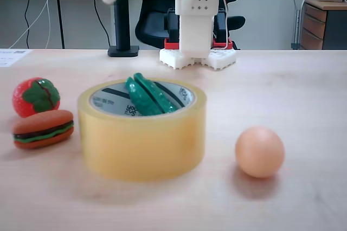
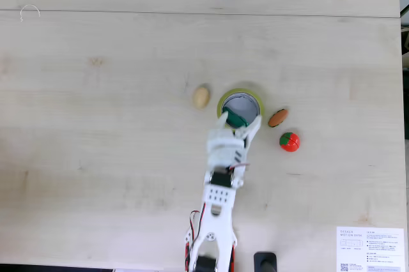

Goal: Grasp a cucumber and put it in the hole.

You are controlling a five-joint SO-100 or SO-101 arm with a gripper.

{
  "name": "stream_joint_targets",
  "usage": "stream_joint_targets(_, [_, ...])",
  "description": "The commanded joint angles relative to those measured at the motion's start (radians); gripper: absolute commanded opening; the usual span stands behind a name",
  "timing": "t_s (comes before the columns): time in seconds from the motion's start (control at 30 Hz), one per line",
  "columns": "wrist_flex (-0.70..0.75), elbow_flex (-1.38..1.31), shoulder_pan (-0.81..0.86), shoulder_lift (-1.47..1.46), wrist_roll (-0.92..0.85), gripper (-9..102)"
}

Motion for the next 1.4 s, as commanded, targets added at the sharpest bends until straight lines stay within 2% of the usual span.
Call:
stream_joint_targets(0.0, [-0.040, 0.091, 0.003, 0.176, 0.089, 23])
stream_joint_targets(0.17, [-0.026, 0.284, 0.003, 0.397, 0.080, 18])
stream_joint_targets(0.3, [0.107, 0.347, 0.003, 0.529, 0.043, 14])
stream_joint_targets(0.4, [0.156, 0.434, 0.003, 0.675, 0.021, 12])
stream_joint_targets(0.53, [0.311, 0.537, 0.003, 0.917, 0.015, 10])
stream_joint_targets(0.6, [0.365, 0.532, 0.002, 0.914, -0.003, 10])
stream_joint_targets(0.7, [0.373, 0.540, 0.002, 0.914, -0.054, 9])
stream_joint_targets(0.83, [0.374, 0.572, 0.002, 0.914, -0.249, 11])
stream_joint_targets(0.9, [0.374, 0.594, 0.002, 0.914, -0.291, 11])
stream_joint_targets(1.1, [0.400, 0.620, 0.002, 0.914, -0.295, 9])
stream_joint_targets(1.37, [0.577, 0.621, 0.008, 0.914, -0.256, 0])
